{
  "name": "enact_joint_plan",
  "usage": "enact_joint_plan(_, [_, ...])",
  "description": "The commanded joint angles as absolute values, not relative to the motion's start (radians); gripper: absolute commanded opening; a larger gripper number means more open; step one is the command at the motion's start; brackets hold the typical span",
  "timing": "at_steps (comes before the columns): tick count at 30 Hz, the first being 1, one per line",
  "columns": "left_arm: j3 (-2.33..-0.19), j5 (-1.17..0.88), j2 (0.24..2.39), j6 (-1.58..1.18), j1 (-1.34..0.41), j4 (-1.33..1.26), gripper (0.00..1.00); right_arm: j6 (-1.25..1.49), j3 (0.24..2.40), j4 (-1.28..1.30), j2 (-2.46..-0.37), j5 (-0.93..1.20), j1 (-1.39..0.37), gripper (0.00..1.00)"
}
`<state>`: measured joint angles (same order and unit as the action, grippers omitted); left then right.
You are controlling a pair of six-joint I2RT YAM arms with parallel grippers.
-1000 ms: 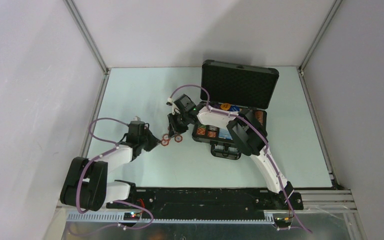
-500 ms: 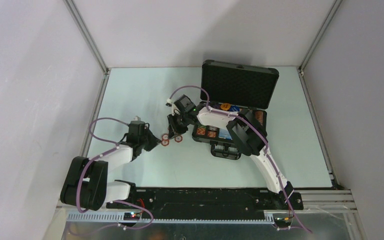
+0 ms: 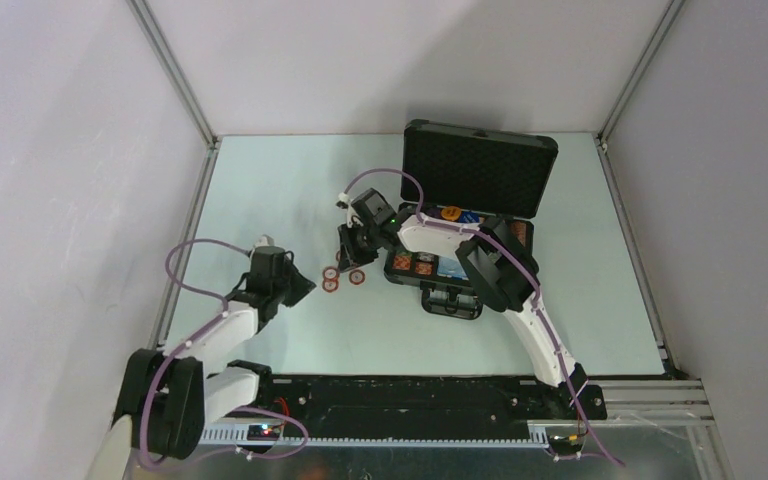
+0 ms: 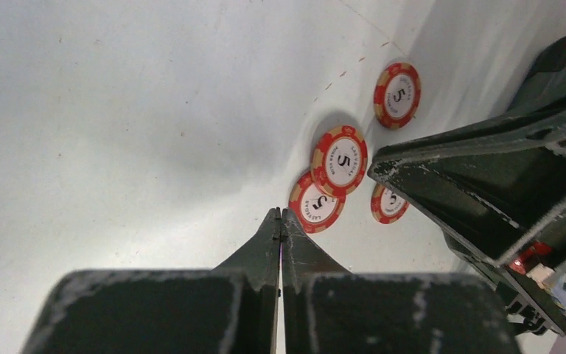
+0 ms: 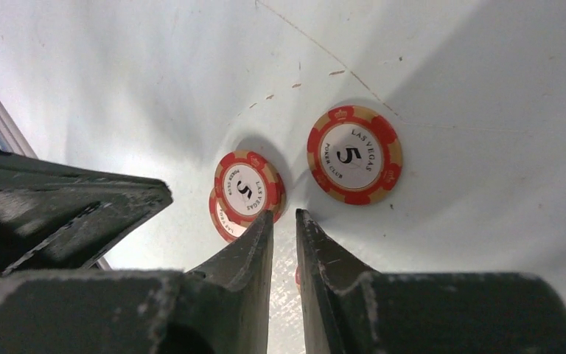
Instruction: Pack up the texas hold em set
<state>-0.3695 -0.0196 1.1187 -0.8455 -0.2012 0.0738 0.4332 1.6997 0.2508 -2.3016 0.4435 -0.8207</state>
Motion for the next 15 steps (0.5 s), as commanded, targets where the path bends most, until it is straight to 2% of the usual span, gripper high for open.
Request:
enact_joint_plan(1, [-0.343, 0.010, 1.050, -0.811, -0.211, 0.088, 0.00, 0.417, 1.698, 0.224, -2.236, 0.352, -0.824, 0.23])
enact_joint_plan(15, [-0.236, -0.147, 0.995, -0.768, -0.235, -0.058, 0.00, 0.348, 1.853, 0.288, -2.282, 0.344, -0.842, 0.25])
